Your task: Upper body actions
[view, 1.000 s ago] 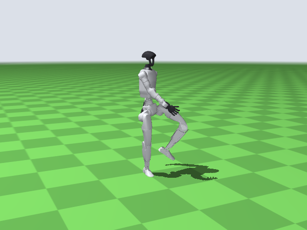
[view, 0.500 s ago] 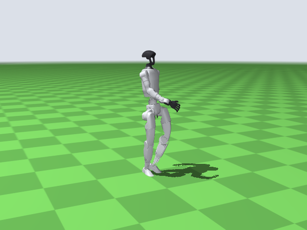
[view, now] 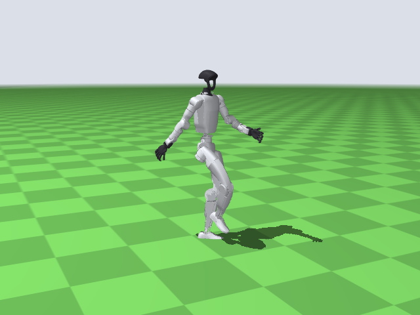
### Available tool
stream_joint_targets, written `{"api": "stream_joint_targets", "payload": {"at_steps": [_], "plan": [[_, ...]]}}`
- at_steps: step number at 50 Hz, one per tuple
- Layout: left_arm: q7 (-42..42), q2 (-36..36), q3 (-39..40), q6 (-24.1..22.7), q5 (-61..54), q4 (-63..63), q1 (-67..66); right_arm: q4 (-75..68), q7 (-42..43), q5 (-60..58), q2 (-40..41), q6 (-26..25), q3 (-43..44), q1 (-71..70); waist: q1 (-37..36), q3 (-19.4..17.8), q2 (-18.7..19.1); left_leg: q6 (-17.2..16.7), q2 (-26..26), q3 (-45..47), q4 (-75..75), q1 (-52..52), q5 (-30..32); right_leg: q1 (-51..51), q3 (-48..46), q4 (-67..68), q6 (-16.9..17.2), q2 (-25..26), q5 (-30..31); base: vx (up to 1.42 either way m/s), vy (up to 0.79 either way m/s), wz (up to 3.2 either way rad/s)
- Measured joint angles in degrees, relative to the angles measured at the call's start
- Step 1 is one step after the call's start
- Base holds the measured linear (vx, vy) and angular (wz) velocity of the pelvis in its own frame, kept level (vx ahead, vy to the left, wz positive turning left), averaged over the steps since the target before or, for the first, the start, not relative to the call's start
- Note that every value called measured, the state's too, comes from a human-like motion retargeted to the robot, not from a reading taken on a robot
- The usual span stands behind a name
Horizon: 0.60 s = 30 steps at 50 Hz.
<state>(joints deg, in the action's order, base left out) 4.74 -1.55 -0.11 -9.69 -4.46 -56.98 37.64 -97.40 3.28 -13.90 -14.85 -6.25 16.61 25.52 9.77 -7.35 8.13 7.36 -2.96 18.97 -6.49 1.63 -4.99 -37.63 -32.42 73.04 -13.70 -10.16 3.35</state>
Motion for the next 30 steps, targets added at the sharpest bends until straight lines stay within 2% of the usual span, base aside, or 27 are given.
{"api": "stream_joint_targets", "payload": {"at_steps": [2,3,5,6,7,8,9,10,11,12,13,14,15,17,19,21,23,26,28,30], "plan": [[0.8,-0.7,-0.2,0.6,0.5,-1.5,-4.6,0.0,-1.1,-1.8,0.3,1.2,-1.3,-2.1,-1.5,1.9,-1.0,-0.6,1.0,2.0,0.7,0.6,-0.6,10.5,1.4,-11.8,2.4,2.7,3.1,0.02,-0.02,-0.96],[2.0,-1.8,0.4,0.7,1.3,-2.4,-8.0,0.0,-2.9,-3.4,0.1,1.2,-2.7,-4.3,-2.5,1.4,-1.8,-1.2,1.1,3.7,0.8,2.6,-1.4,17.3,2.6,-19.0,3.5,4.7,4.8,0.10,-0.04,-1.13],[3.2,-2.4,0.5,0.8,3.1,-5.9,-14.8,0.0,-4.8,-4.7,0.7,1.4,-4.8,-7.5,-4.4,2.5,-3.0,-1.9,2.0,5.7,1.1,4.7,-2.2,28.6,7.5,-33.6,6.4,9.0,8.3,0.20,-0.07,-0.85],[3.6,-2.1,0.5,1.1,4.1,-8.5,-18.5,0.0,-4.9,-4.9,1.4,1.6,-5.8,-9.1,-5.6,3.9,-4.1,-2.2,3.4,6.3,0.4,4.6,-2.8,33.3,12.7,-41.4,9.2,11.0,7.5,0.25,-0.07,-0.56],[3.8,-1.9,0.9,1.5,5.3,-11.3,-22.5,0.0,-4.9,-4.9,2.0,1.7,-7.2,-10.8,-7.0,5.4,-5.1,-2.5,4.4,7.1,-0.8,4.2,-3.4,37.6,16.6,-48.5,11.2,12.5,4.0,0.24,-0.06,-0.64],[3.9,-1.6,2.0,2.0,6.9,-14.6,-26.7,0.0,-4.7,-4.6,2.8,1.6,-9.2,-12.7,-8.7,7.0,-5.9,-3.1,4.9,8.3,-2.9,3.3,-3.9,41.4,18.1,-54.0,11.7,12.8,-4.7,0.22,-0.08,-0.71],[4.0,-1.4,3.9,2.7,8.3,-18.2,-31.1,0.0,-3.9,-4.5,3.8,1.5,-11.3,-14.9,-9.8,8.8,-7.0,-3.6,4.8,10.3,-6.8,1.7,-2.2,44.3,10.7,-59.1,10.8,10.5,-9.4,0.20,-0.11,-0.67],[4.1,-1.3,6.1,3.4,9.7,-22.0,-35.5,0.0,-2.8,-4.7,4.9,1.5,-13.4,-17.3,-10.7,10.7,-8.2,-3.9,4.5,12.8,-11.7,-0.4,0.5,46.6,-1.2,-63.8,9.2,7.0,-12.1,0.02,-0.22,-0.66],[4.4,-1.5,9.5,4.9,10.1,-25.7,-37.8,0.0,-2.1,-5.0,6.5,2.3,-15.3,-21.9,-11.8,10.8,-9.4,-3.2,0.8,14.1,-24.7,-6.7,6.3,45.2,2.4,-65.3,9.5,5.9,-11.8,-0.19,-0.29,-0.89],[4.5,-1.9,12.7,6.4,9.8,-29.2,-39.7,0.7,-2.0,-5.4,8.0,3.3,-17.1,-26.7,-13.6,9.7,-10.2,-1.0,-3.8,15.8,-37.2,-12.5,11.8,44.1,6.9,-66.3,9.6,5.5,-11.3,-0.46,-0.33,-1.48],[4.3,-2.5,15.6,8.0,8.1,-32.5,-40.8,2.7,-3.5,-5.7,9.3,4.7,-18.5,-31.7,-16.7,6.4,-10.1,4.5,-10.2,18.3,-48.6,-17.3,16.5,43.4,12.9,-66.2,9.2,6.6,-10.3,-0.49,-0.36,-1.47],[3.6,-3.0,18.2,9.0,5.5,-35.4,-42.0,5.4,-6.4,-5.7,10.6,5.5,-20.4,-36.7,-18.0,3.7,-9.6,6.7,-13.5,16.0,-58.7,-23.5,15.8,43.6,13.5,-66.3,9.1,7.1,-9.5,-0.45,-0.43,-1.10],[2.8,-3.5,20.7,9.7,2.4,-38.0,-43.5,8.5,-10.0,-5.6,11.8,6.0,-22.4,-41.5,-18.4,1.2,-9.0,7.4,-15.2,11.3,-68.1,-30.4,12.5,44.3,11.3,-66.5,9.1,7.3,-8.7,-0.38,-0.58,-0.55],[3.5,-3.6,25.2,11.7,-1.4,-40.4,-46.0,15.7,-16.9,-6.3,13.4,5.0,-22.2,-51.4,-21.4,-4.1,-8.8,7.4,-26.7,11.0,-83.1,-39.3,6.6,44.8,13.8,-66.5,6.5,9.8,-9.2,-0.39,-0.64,-0.90],[2.2,-2.3,28.1,13.9,-2.9,-40.4,-50.4,23.5,-19.9,-5.2,15.4,7.0,-20.8,-58.2,-25.9,-8.9,-11.0,7.6,-29.1,13.7,-90.2,-44.2,0.5,45.8,17.8,-66.0,5.6,7.2,-9.4,-0.18,-0.48,-1.43],[0.7,-2.3,29.0,13.8,-3.6,-40.4,-55.3,30.6,-22.5,-1.4,15.8,9.3,-20.6,-63.9,-29.8,-11.3,-13.5,7.6,-27.5,16.3,-93.2,-50.2,-3.1,46.1,21.1,-66.2,5.2,4.5,-8.9,0.11,-0.22,-0.85],[-0.2,-2.9,28.9,13.7,-3.0,-40.4,-59.7,38.0,-24.8,1.4,14.7,11.0,-20.4,-67.7,-32.4,-11.0,-16.4,7.6,-24.0,19.7,-92.5,-56.8,-4.0,44.9,21.5,-66.8,5.6,1.1,-8.1,0.17,0.06,0.05],[-1.7,-4.3,29.5,15.4,-1.9,-40.4,-65.9,45.0,-25.7,1.0,13.6,15.1,-21.2,-69.4,-33.2,-6.6,-20.2,7.6,-20.8,25.6,-91.1,-60.2,-4.7,42.7,21.4,-66.4,6.6,-3.0,-8.0,0.35,0.36,0.54],[-2.5,-4.7,30.8,15.9,-3.2,-40.4,-67.2,47.1,-23.8,-0.9,14.1,17.4,-22.8,-70.2,-31.1,-2.8,-21.2,7.6,-21.0,26.2,-91.6,-58.6,-3.5,41.9,20.7,-66.3,6.6,-2.8,-8.6,0.27,0.16,0.70],[-3.0,-5.2,31.8,15.0,-4.6,-40.4,-65.3,48.1,-21.0,-1.9,14.1,18.7,-24.5,-70.7,-28.8,-0.2,-19.9,7.5,-22.9,23.9,-93.1,-54.4,-2.0,42.3,19.4,-66.7,6.5,-0.3,-9.4,0.12,0.06,0.87]]}}
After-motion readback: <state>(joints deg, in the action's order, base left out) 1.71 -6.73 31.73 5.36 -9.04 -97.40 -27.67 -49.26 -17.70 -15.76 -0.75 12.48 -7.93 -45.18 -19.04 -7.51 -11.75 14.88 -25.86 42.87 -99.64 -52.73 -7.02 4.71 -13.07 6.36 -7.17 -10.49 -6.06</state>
